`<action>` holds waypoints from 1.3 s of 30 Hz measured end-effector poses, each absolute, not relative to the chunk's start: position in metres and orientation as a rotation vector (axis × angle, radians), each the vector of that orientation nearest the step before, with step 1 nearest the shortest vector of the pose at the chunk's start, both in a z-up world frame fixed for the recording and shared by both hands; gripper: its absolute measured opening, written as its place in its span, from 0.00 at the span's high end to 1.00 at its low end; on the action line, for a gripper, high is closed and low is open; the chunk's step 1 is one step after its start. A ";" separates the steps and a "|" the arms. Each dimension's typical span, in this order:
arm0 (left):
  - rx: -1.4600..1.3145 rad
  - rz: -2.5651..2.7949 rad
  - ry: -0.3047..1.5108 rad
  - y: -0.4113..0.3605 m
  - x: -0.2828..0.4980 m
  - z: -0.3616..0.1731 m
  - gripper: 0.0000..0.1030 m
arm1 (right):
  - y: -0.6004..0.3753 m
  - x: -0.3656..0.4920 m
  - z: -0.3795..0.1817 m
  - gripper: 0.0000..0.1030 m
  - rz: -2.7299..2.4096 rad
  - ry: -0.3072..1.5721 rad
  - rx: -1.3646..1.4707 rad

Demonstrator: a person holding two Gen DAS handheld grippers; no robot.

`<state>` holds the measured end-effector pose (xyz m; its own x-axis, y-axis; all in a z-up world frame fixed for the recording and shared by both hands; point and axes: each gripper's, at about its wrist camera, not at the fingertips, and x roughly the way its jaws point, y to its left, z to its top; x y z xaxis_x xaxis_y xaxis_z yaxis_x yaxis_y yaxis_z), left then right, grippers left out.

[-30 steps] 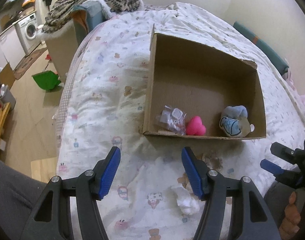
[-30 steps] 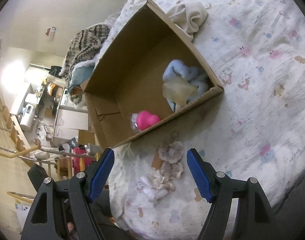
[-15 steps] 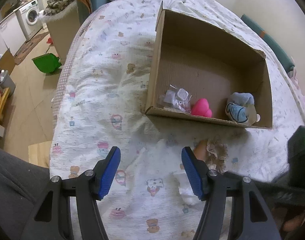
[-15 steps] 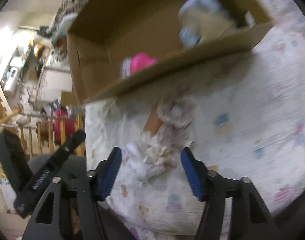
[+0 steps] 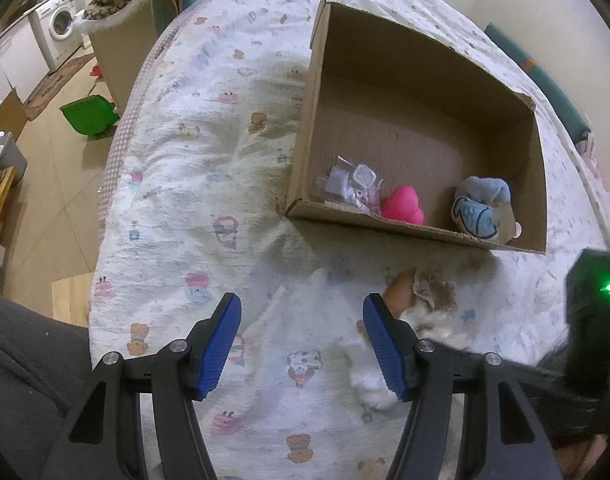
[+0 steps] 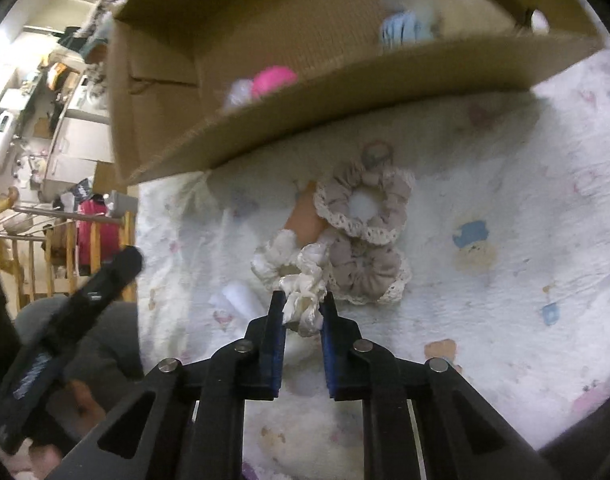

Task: Organize soft objects
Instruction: 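Grasp the white lace scrunchie with the right tool while the left tool grasps the white sock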

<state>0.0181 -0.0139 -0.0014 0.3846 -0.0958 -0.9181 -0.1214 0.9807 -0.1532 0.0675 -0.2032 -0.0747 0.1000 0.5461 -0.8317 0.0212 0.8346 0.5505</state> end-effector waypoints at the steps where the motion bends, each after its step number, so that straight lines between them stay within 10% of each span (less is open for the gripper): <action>1: -0.205 0.013 1.182 -0.015 0.018 -0.002 0.42 | -0.206 0.067 -0.068 0.83 0.420 1.418 0.490; 23: 0.038 -0.181 1.395 -0.098 0.017 -0.076 0.40 | -0.260 0.056 -0.037 0.83 0.366 1.251 0.560; 29: 0.034 -0.228 1.397 -0.105 0.017 -0.078 0.78 | -0.260 0.058 -0.040 0.83 0.369 1.254 0.559; 39: 0.032 -0.215 1.374 -0.104 0.006 -0.071 0.84 | -0.257 0.058 -0.038 0.83 0.376 1.247 0.542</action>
<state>0.0064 -0.1041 -0.0714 0.1792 -0.1338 -0.9747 0.1707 0.9799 -0.1031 0.0581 -0.2574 -0.0382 0.2836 0.5484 -0.7867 0.0225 0.8163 0.5771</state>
